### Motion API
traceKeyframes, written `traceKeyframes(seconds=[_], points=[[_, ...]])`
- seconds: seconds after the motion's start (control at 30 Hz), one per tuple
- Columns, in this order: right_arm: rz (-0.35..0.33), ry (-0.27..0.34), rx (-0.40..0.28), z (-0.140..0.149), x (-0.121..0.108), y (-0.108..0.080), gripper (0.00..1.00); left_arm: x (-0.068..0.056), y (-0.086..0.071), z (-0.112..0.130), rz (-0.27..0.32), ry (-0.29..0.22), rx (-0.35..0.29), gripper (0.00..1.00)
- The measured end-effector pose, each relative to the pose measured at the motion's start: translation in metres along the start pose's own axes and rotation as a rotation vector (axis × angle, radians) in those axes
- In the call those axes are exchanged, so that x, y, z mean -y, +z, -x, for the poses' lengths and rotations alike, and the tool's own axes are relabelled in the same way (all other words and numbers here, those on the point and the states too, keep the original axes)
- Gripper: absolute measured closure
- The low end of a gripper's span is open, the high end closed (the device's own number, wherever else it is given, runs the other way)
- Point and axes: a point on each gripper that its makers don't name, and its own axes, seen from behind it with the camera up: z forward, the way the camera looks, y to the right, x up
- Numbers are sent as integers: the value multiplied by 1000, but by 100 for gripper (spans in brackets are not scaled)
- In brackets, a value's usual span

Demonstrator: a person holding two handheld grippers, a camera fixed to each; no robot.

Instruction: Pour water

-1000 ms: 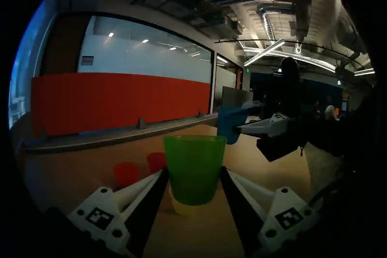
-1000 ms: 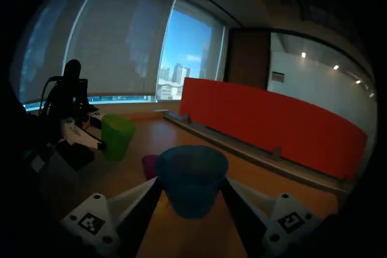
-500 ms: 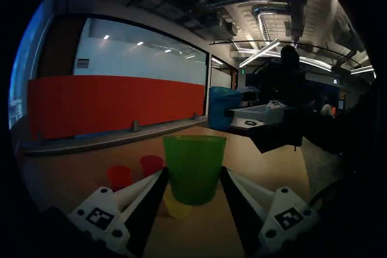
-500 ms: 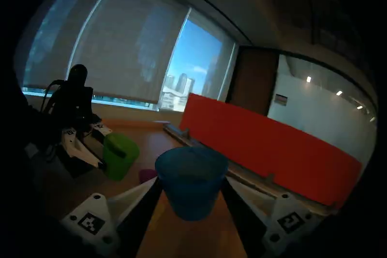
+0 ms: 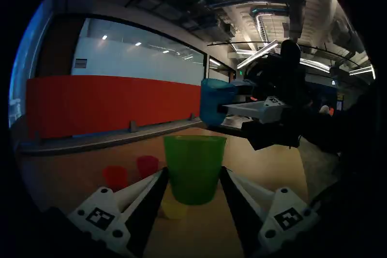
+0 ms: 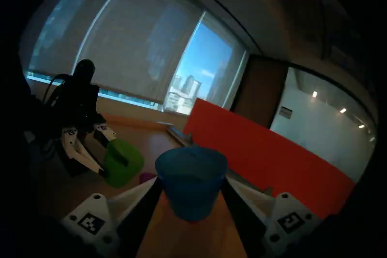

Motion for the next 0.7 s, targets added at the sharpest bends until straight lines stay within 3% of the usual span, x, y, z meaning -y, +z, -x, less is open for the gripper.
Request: traceKeyframes(seconds=[0.2, 0.7], points=[[-3, -34, -13, -7, 0, 4, 14, -6, 2, -1, 18, 4, -4, 24], [3, -200, -30, -27, 2, 10, 14, -19, 5, -7, 46, 15, -11, 24]])
